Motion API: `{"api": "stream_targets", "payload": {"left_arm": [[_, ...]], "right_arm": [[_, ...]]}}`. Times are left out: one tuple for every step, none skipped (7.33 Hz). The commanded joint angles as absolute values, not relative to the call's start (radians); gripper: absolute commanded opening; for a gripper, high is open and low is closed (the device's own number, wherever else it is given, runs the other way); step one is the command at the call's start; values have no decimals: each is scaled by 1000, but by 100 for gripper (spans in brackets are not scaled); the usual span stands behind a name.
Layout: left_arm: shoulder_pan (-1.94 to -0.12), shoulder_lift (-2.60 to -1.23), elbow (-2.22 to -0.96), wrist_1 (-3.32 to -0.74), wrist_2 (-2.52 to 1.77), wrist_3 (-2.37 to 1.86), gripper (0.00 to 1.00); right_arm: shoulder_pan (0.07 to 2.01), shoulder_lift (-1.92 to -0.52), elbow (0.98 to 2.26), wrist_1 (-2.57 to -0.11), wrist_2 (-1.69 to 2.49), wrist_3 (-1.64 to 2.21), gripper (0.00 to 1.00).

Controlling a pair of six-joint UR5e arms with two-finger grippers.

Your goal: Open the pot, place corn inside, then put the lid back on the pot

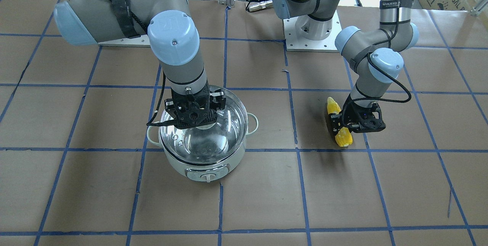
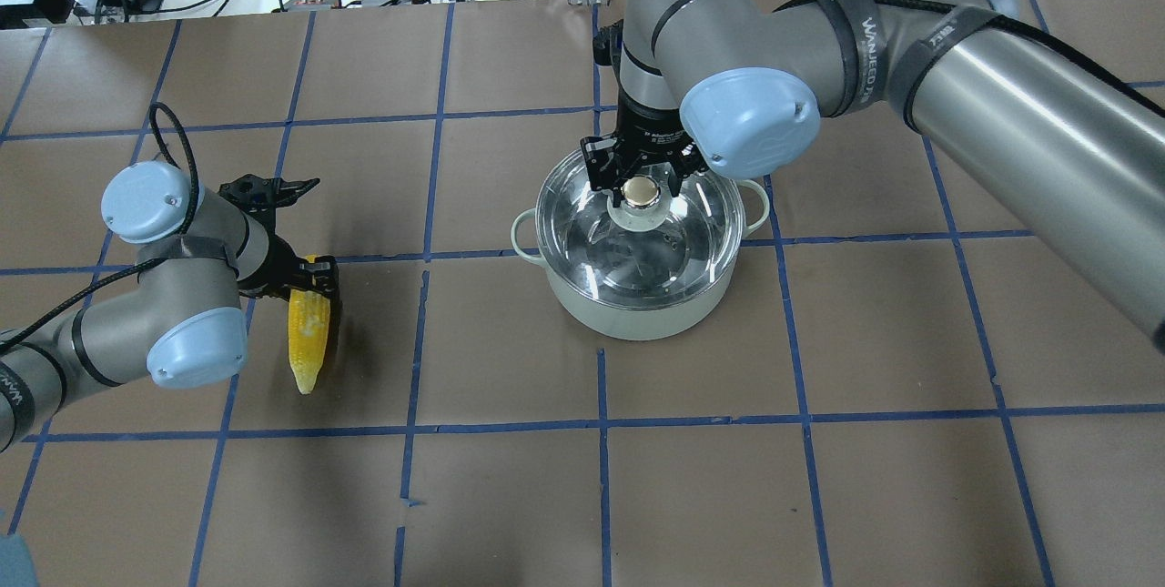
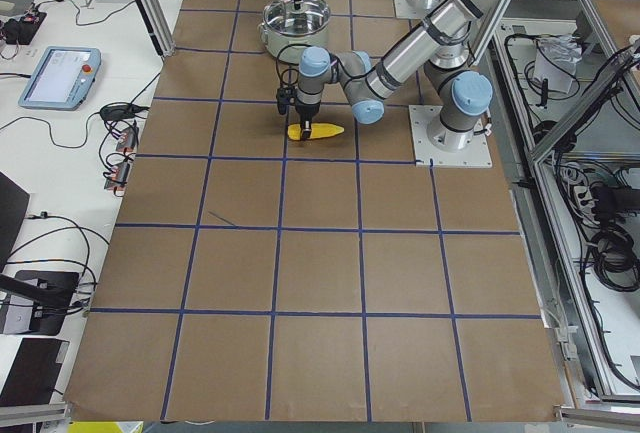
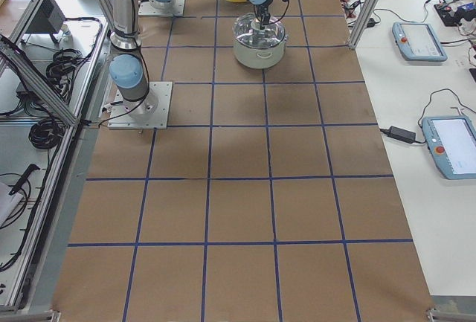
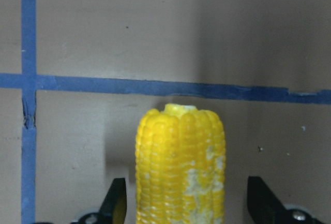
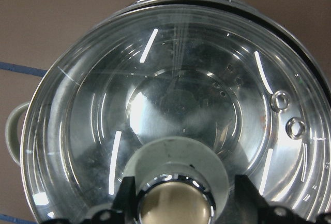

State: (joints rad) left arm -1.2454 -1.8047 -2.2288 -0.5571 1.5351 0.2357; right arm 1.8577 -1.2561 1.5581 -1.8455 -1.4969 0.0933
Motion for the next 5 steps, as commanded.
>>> {"api": "stream_targets", "payload": {"left_arm": [[-1244, -1790, -2217, -561, 1537, 235, 8], [-1250, -1789, -2198, -583, 1539, 230, 8], [-1252, -1770, -2169, -636, 1543, 223, 8], [-1258, -1741, -2123, -725, 1548, 207, 8], [-1278, -1733, -2079, -782, 1549, 183, 8]], "right_arm": [[1858, -1256, 1555, -1839, -1497, 98, 64], [1858, -1256, 1555, -1839, -1497, 103, 61], [1858, -1256, 1555, -1839, -1497, 106, 60], [1859, -1256, 1554, -1838, -1496, 109, 55], [1859, -1256, 1554, -1838, -1496, 110, 55]]}}
